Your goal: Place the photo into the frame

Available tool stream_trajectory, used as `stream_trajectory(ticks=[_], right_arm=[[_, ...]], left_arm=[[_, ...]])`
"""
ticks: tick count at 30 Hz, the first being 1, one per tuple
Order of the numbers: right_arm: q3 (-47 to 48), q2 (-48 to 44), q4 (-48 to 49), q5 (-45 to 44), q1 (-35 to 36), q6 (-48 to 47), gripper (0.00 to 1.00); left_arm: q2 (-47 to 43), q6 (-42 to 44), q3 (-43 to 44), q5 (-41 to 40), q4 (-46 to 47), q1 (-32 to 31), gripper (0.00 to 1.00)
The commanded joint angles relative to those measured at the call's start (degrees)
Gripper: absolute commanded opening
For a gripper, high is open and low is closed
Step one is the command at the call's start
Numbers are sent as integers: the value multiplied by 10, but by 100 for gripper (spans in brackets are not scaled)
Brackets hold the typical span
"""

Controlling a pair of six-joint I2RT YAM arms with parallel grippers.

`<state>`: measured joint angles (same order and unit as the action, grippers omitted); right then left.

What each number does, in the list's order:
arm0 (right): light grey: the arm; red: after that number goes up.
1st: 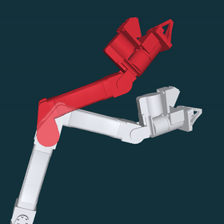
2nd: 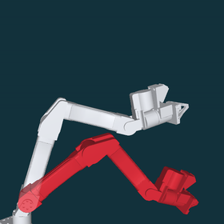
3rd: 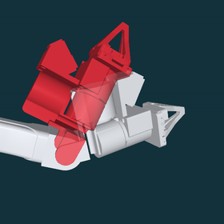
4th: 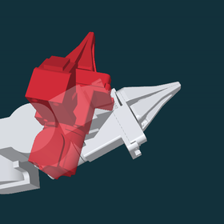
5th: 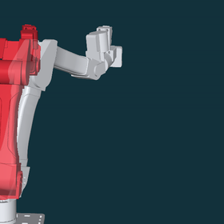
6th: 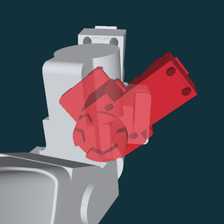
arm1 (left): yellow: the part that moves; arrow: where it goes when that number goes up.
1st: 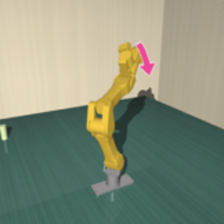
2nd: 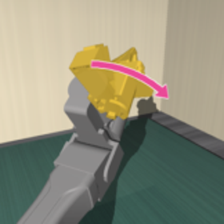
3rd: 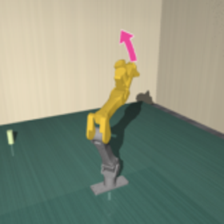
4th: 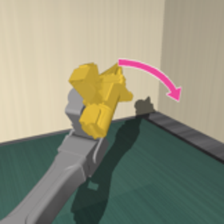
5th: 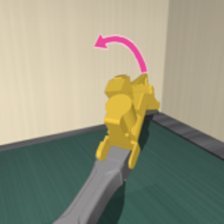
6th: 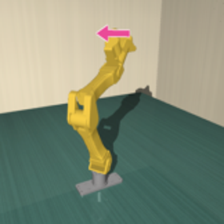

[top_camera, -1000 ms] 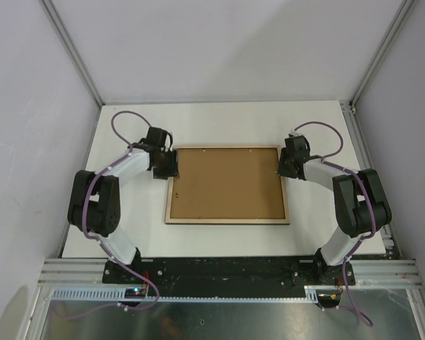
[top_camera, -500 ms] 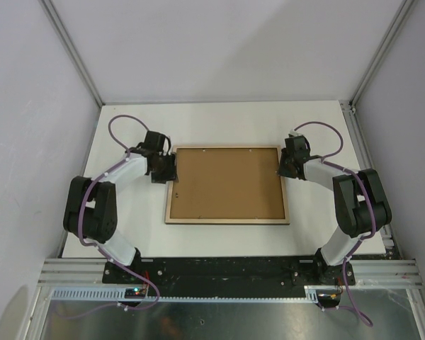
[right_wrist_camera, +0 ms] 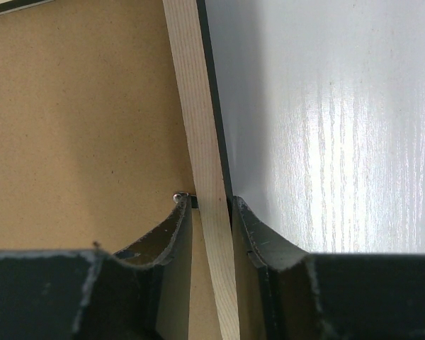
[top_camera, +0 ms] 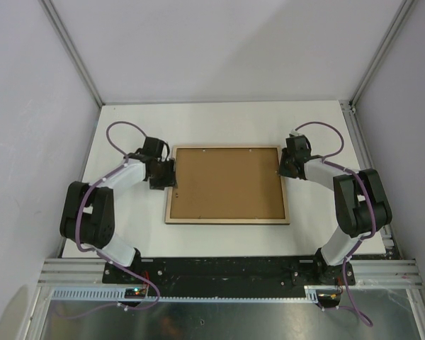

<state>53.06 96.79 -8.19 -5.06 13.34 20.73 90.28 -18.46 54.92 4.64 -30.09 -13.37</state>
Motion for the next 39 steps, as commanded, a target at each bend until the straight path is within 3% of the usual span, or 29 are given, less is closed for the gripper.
stream_trajectory(ticks=[1, 18, 29, 39], right_arm=[[-3, -2, -14, -27, -14, -2, 0], [-4, 0, -6, -10, -23, 2, 0], [-4, 0, -4, -3, -23, 2, 0], [-6, 1, -1, 4, -23, 2, 0]], left_arm=[[-39, -20, -26, -12, 10, -3, 59], [-25, -33, -47, -29, 41, -51, 63], [4, -33, -52, -63, 48, -57, 55], [15, -47, -50, -87, 47, -57, 40]])
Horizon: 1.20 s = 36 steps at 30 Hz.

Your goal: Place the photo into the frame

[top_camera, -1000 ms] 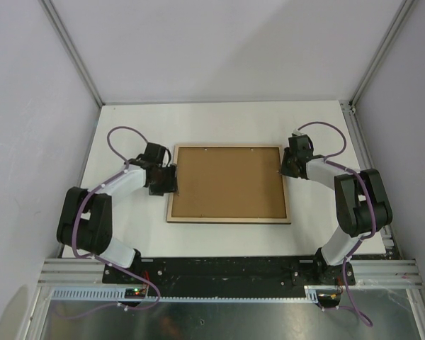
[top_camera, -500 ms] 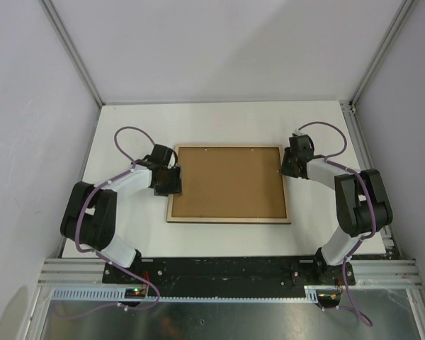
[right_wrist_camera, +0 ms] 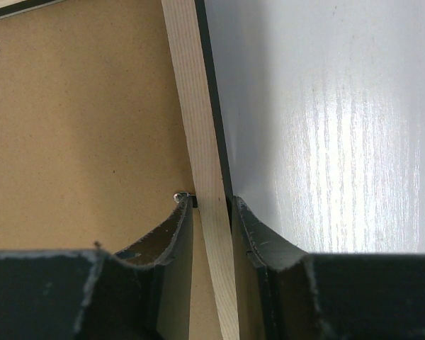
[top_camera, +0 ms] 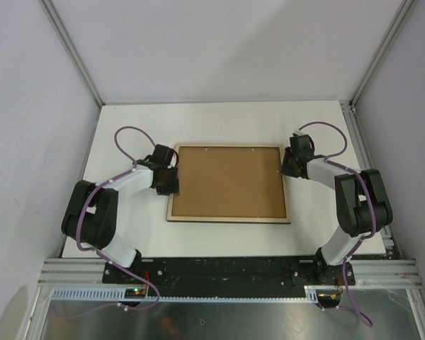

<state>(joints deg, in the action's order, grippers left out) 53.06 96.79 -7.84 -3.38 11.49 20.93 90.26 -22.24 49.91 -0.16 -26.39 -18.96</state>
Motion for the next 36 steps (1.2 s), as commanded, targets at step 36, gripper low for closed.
stream_trajectory(ticks=[36], right_arm=[[-8, -11, -6, 4, -7, -1, 19]], left_arm=[[-30, 6, 41, -24, 4, 17, 44]])
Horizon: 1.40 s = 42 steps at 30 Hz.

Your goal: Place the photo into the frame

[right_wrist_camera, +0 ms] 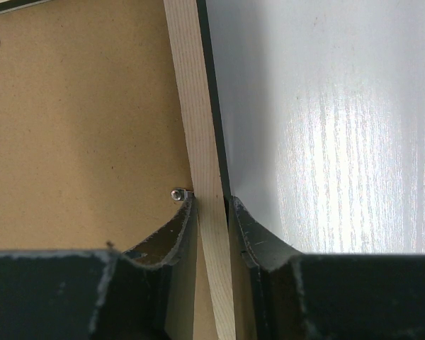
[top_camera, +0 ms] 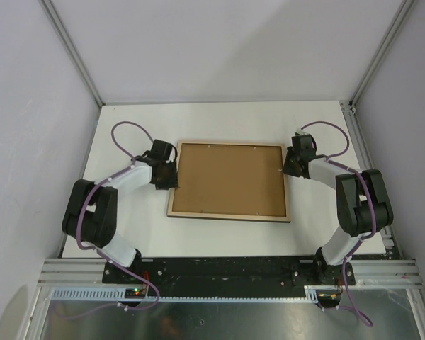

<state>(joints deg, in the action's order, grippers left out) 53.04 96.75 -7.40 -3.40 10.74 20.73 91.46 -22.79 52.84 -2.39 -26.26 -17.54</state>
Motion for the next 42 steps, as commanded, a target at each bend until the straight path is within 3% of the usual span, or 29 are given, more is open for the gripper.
stream_trajectory(ticks=[1, 9, 12, 22, 30, 35, 42], right_arm=[[-8, -13, -9, 5, 1, 0, 22], [-7, -38, -20, 3, 5, -8, 52], [-7, -44, -32, -9, 11, -7, 55], [-12, -56, -91, -76, 59, -4, 44], [-35, -71, -101, -89, 62, 2, 40], [-42, -74, -102, -91, 55, 5, 29], [-47, -71, -103, -80, 48, -4, 27]], left_arm=[[-46, 13, 14, -1, 1, 2, 44], [-72, 26, 33, 17, -3, 1, 47], [-79, 31, 40, 19, -2, -1, 47], [-94, 46, 59, 18, -2, -60, 51], [-103, 65, 75, -52, 4, -169, 56], [-109, 79, 71, -74, 23, -226, 57], [-136, 123, 31, -105, 101, -334, 67]])
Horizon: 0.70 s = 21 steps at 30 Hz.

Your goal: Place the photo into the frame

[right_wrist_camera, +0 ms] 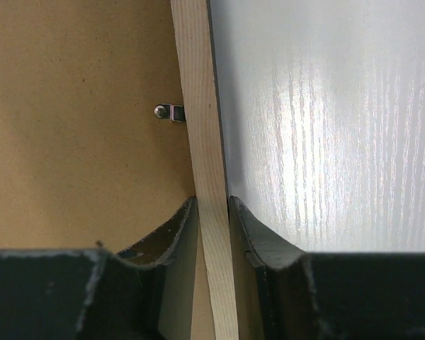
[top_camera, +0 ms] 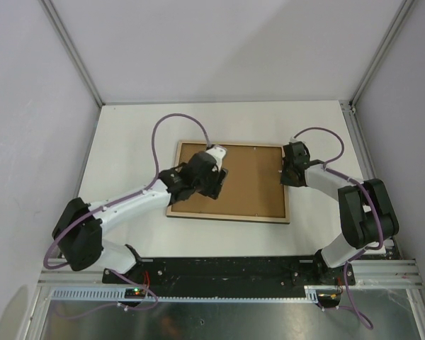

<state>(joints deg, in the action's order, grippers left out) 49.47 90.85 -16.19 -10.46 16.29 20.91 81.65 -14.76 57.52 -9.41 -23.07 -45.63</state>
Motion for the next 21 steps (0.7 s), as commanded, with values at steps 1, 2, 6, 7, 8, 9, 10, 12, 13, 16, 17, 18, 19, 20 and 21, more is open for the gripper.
stream_trajectory(ticks=[1, 2, 6, 7, 8, 9, 10, 12, 13, 16, 17, 18, 19, 20, 21], right_arm=[[-11, -12, -15, -8, -8, -7, 25], [-11, -12, -15, -7, -9, -8, 23], [-8, -19, -21, 3, -18, -7, 7], [-6, -22, -24, 4, -19, -6, 5], [-4, -26, -26, 4, -20, -5, 2], [0, -29, -32, 4, -21, -3, 1], [3, -33, -36, 3, -21, -2, 1], [10, -43, -46, 1, -21, 2, 0], [14, -47, -52, 0, -21, 4, 0], [25, -64, -68, 0, -21, 7, 0], [30, -69, -76, -1, -22, 6, 0], [35, -74, -83, -1, -22, 7, 0], [41, -79, -90, -1, -22, 7, 0], [46, -84, -96, -2, -21, 8, 0], [51, -89, -102, -2, -22, 9, 0]], left_arm=[[-42, 52, -21, -47, 81, -71, 69], [-43, 66, -26, -57, 97, -96, 71], [-35, 125, -55, -117, 160, -183, 79], [-32, 144, -68, -131, 185, -202, 80], [-30, 165, -78, -140, 204, -223, 81], [-28, 182, -92, -146, 232, -240, 82], [-27, 200, -104, -149, 254, -256, 82], [-29, 234, -134, -151, 308, -281, 83], [-31, 248, -151, -148, 336, -290, 84], [-37, 302, -190, -139, 402, -314, 85], [-37, 319, -201, -135, 421, -323, 85], [-35, 336, -209, -132, 434, -329, 86], [-33, 350, -217, -129, 450, -336, 86], [-29, 365, -226, -128, 463, -341, 86], [-24, 377, -231, -128, 477, -348, 87]])
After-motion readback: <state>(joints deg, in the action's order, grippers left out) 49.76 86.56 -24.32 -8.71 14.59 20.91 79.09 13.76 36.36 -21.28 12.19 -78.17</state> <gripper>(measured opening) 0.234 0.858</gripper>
